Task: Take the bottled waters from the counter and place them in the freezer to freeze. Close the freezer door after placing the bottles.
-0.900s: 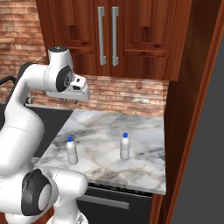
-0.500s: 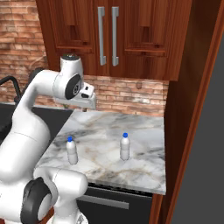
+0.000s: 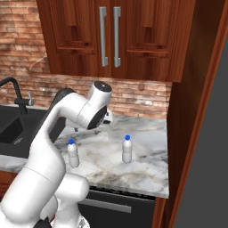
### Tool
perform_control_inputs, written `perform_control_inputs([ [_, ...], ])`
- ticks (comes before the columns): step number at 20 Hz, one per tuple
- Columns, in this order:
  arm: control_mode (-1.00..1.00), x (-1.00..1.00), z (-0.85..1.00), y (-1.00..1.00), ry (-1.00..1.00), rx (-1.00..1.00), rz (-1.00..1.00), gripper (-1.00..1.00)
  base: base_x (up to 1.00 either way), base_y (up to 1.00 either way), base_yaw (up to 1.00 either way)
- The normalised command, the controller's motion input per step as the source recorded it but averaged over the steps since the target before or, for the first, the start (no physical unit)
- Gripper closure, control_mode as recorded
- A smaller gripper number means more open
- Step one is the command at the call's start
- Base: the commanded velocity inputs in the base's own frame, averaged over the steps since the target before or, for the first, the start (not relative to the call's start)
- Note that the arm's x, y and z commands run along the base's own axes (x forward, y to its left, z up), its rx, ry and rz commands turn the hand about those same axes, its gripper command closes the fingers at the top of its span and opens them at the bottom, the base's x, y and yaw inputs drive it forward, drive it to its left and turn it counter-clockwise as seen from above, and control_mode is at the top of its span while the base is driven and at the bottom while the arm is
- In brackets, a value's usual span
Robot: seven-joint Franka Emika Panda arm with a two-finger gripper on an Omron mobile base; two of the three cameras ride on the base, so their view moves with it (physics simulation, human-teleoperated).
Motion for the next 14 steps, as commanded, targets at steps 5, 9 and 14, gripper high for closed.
perform_control_inputs([
  [5,-1.0,-0.08,-0.36,-0.11,-0.02,0.04,0.3,-1.0,0.0,0.0,0.0],
  [9,-1.0,0.12,-0.42,0.1,-0.02,0.0,0.27,-1.0,0.0,0.0,0.0],
  [14,-1.0,0.07,-0.33,0.15,-0.13,-0.05,0.24,-1.0,0.0,0.0,0.0],
])
